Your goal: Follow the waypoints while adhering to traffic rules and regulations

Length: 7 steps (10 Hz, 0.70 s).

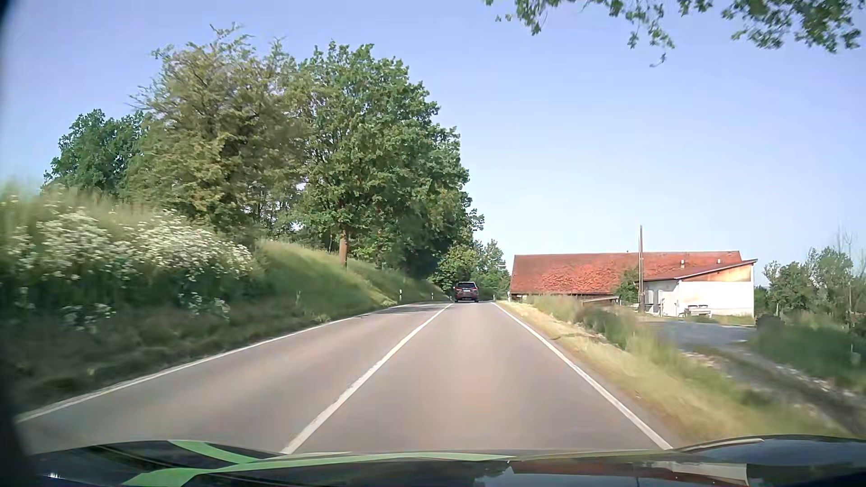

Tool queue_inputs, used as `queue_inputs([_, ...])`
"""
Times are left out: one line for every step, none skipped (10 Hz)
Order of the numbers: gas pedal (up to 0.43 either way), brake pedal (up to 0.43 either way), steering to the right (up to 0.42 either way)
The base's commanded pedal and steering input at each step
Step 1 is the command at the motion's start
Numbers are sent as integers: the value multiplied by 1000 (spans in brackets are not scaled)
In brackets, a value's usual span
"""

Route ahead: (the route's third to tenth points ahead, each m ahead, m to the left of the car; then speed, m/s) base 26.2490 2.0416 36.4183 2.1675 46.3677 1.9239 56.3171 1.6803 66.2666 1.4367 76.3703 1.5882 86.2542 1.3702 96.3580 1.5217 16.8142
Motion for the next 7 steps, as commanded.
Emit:
queue_inputs([0, 0, 0])
queue_inputs([0, 0, 0])
queue_inputs([0, 0, 0])
queue_inputs([0, 0, 0])
queue_inputs([0, 0, 0])
queue_inputs([0, 0, 1])
queue_inputs([0, 0, 1])
